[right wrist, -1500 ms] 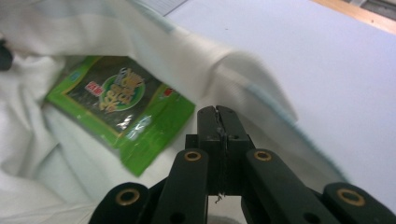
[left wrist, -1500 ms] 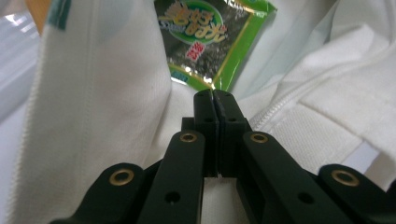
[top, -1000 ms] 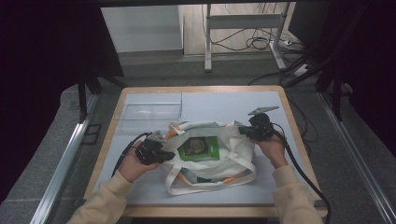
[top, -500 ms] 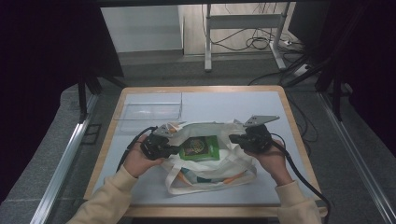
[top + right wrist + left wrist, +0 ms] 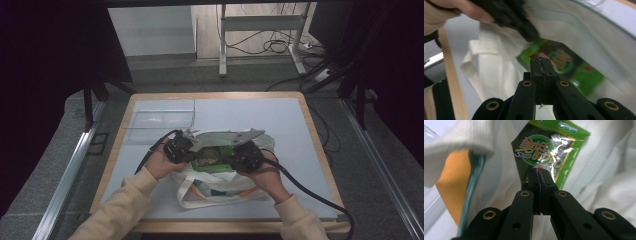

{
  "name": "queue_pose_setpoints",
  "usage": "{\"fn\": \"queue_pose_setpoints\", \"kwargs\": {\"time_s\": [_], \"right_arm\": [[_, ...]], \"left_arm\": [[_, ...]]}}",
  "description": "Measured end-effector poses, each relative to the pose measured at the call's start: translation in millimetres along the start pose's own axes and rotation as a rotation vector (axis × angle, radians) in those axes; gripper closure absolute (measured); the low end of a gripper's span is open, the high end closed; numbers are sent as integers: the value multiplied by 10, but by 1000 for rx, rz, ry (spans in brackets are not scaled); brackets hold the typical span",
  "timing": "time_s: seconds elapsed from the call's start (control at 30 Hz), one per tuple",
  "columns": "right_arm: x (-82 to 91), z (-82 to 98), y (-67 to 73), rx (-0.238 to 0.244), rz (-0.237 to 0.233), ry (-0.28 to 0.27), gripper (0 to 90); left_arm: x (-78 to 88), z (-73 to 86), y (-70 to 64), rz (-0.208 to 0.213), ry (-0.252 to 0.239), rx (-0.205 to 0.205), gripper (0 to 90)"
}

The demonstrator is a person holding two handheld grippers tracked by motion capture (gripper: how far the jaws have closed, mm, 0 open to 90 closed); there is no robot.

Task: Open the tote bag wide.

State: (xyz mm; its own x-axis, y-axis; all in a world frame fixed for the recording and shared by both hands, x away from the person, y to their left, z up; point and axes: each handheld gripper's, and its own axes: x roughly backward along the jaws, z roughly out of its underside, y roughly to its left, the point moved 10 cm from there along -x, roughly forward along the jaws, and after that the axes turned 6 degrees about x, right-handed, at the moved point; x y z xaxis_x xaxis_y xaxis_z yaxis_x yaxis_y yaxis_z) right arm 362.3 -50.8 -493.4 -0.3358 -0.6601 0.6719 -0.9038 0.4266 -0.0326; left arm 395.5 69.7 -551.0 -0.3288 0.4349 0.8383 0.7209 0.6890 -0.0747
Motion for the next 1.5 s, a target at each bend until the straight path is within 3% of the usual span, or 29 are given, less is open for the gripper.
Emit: {"fn": "queue_pose_setpoints", "kwargs": {"time_s": [0.13, 0.27, 0.73, 0.8, 1.0, 1.1, 1.2, 1.33, 1.5], "right_arm": [[-166, -48, 109, 10, -41, 4, 890], [-282, 40, 93, -7, -36, 39, 890], [-585, 312, 276, 13, -77, 177, 890], [-605, 327, 270, 21, -72, 183, 889], [-626, 273, 139, -21, -46, 166, 889], [-696, 306, 141, -9, -49, 207, 888], [-766, 317, 265, 41, -80, 235, 890], [-758, 371, 321, 36, -121, 257, 890], [-745, 413, 482, 84, -183, 271, 891]], "left_arm": [[-53, -18, 3, -3, 14, -3, 897], [-73, -3, 30, -5, 15, 6, 899], [-129, 20, 143, -67, 30, 22, 900], [-132, 19, 149, -63, 28, 29, 900], [-127, 27, 136, -45, 28, 31, 900], [-128, 39, 132, -42, 31, 29, 900], [-124, 58, 168, -75, 50, 2, 900], [-136, 38, 197, -109, 43, 0, 900], [-154, -6, 277, -151, 35, 8, 900]]}}
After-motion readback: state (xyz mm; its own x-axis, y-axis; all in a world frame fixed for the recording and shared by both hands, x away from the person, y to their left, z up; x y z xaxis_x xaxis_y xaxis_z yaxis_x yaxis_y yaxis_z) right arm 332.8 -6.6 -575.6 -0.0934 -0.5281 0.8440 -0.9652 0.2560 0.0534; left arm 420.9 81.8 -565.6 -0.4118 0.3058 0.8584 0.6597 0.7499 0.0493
